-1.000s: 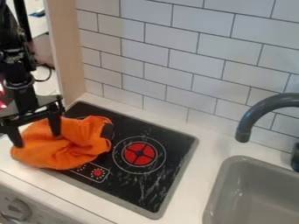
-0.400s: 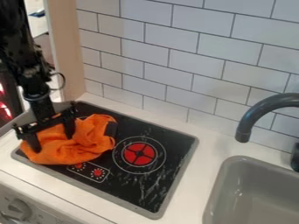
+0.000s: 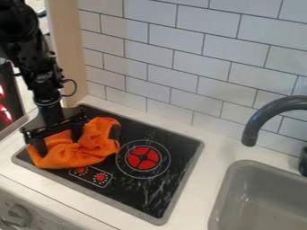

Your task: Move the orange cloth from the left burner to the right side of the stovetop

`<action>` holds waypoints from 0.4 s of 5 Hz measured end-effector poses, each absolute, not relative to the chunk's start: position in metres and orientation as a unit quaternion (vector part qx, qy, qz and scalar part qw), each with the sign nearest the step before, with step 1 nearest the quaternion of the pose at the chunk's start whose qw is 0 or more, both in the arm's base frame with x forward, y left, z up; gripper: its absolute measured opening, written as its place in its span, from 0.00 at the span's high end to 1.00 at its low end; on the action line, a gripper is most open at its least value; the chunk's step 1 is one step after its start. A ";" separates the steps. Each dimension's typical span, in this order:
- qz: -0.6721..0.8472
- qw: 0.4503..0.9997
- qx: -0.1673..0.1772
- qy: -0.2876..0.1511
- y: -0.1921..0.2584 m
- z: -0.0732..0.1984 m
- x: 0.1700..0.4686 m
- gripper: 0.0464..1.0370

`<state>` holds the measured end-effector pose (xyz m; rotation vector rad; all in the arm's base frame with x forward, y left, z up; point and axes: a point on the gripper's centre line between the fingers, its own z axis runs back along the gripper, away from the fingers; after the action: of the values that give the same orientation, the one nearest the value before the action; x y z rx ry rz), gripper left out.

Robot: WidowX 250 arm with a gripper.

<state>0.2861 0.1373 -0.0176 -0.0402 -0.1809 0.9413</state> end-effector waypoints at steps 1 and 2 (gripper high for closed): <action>0.438 0.895 -0.026 -0.083 0.121 -0.018 0.299 0.04; 0.404 0.911 -0.042 -0.076 0.091 -0.017 0.312 0.04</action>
<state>0.3116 0.0909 -0.0170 -0.0871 -0.1568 0.8332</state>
